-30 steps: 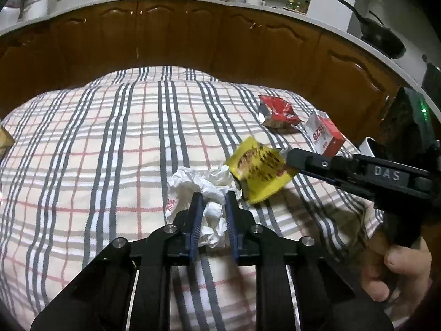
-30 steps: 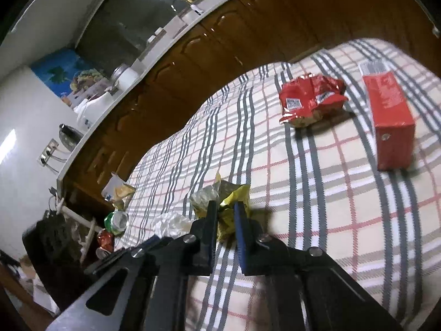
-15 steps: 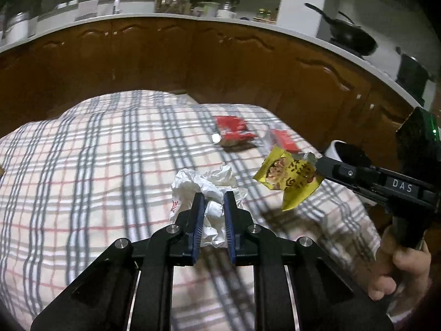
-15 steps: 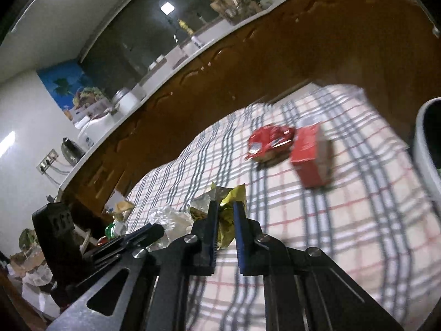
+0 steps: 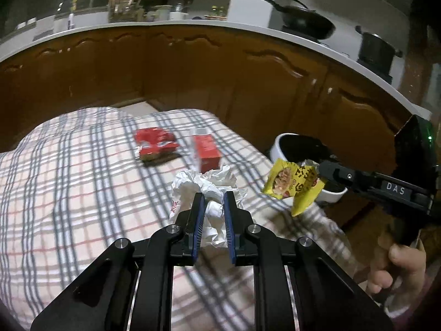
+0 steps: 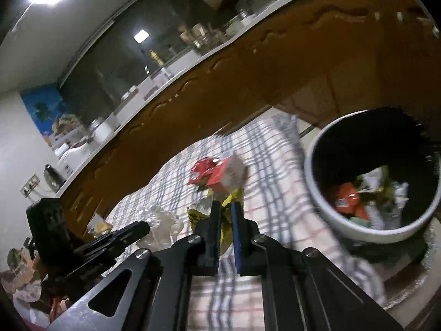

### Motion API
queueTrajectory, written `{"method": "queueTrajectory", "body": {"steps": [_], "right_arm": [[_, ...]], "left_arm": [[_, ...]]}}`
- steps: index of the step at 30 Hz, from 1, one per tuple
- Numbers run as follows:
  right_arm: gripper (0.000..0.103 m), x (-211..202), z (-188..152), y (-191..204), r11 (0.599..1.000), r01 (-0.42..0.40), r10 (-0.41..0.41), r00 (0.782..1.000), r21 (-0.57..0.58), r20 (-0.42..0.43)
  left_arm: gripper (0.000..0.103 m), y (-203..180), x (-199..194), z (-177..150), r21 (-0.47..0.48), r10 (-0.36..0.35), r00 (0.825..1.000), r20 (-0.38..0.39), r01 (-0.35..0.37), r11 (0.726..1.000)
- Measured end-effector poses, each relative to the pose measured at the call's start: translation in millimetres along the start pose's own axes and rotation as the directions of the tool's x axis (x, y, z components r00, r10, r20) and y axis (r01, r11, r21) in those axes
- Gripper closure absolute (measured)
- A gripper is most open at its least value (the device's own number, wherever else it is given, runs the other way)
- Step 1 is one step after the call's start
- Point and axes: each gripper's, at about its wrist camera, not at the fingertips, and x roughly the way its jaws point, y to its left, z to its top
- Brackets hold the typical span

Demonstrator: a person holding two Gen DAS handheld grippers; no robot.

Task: Collect trash
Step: 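Carry the white paper and yellow wrapper to the bin and release both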

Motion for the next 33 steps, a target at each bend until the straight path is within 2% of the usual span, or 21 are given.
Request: {"method": "queueTrajectory", "body": {"steps": [3,7,21,27,33], "right_arm": [[0.102,-16,4,-11,1.000,0.029,-0.029,0.999,0.009,0.029],[0.102,-29,10,-23,0.998,0.063,-0.064,0.996,0.017,0.057],[0.103,-51,28,-51,0.995,0.096,-0.100,0.988,0.036,0.115],[0.103,-59,47,-66,0.990,0.131,-0.137,0.979,0.045,0.150],[0.103,-54,62,-88,0.982,0.176,-0.184,0.972,0.067,0.145]], "left_arm": [[0.090,-13,6,6,0.017,-0.026,1.000,-0.002,0.026,1.000],[0.090,-32,16,11,0.036,-0.055,0.998,-0.006,0.055,0.998],[0.090,-78,37,39,0.092,-0.123,0.992,-0.010,0.123,0.988],[0.090,-107,60,60,0.130,-0.169,0.985,-0.032,0.172,0.976],[0.090,-133,89,75,0.150,-0.201,0.977,-0.073,0.210,0.966]]}}
